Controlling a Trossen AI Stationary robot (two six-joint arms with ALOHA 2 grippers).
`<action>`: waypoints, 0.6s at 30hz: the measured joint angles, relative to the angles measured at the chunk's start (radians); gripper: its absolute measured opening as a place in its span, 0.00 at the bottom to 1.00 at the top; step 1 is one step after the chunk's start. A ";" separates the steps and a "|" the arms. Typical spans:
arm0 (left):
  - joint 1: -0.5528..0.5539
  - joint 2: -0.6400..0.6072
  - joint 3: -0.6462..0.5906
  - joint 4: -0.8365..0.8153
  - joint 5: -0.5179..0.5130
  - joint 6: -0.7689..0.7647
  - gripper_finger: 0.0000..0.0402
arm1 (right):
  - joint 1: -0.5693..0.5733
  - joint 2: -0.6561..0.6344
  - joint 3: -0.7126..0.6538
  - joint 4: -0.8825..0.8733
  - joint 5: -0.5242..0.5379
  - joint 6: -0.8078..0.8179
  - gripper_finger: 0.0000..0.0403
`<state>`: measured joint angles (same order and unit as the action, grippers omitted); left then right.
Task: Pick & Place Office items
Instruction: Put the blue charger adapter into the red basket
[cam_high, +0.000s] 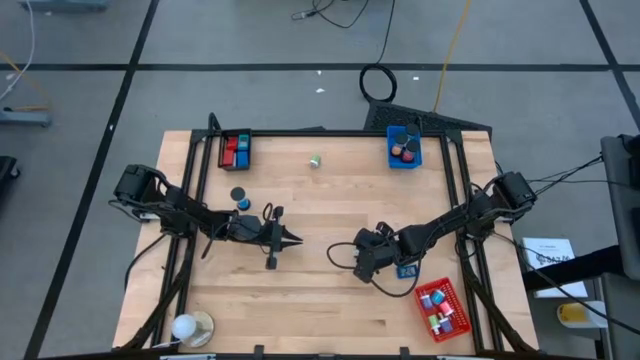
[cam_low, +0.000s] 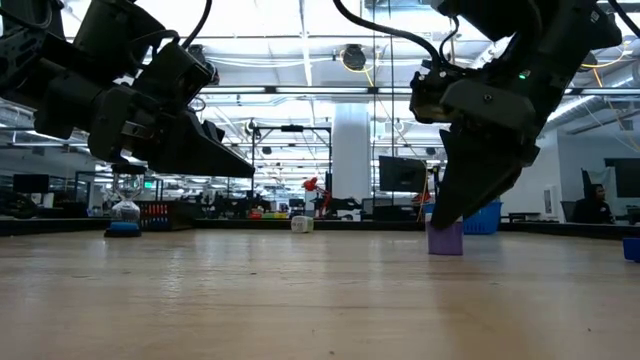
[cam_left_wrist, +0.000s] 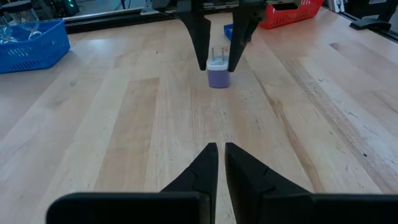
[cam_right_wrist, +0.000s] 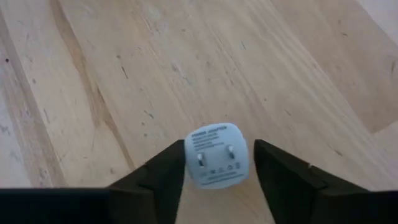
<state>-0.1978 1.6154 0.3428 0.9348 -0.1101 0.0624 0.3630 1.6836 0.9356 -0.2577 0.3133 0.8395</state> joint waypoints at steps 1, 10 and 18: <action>0.000 0.000 0.000 0.000 0.000 0.000 0.09 | 0.000 0.000 0.000 0.000 -0.001 -0.005 0.43; 0.000 0.000 0.000 0.000 -0.001 0.005 0.09 | -0.003 -0.009 0.000 -0.001 -0.034 -0.017 0.32; 0.000 0.000 0.000 0.000 -0.002 0.004 0.09 | 0.034 -0.029 0.133 -0.200 -0.170 0.037 0.33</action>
<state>-0.1978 1.6154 0.3428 0.9351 -0.1120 0.0665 0.3965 1.6547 1.0684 -0.4575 0.1434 0.8766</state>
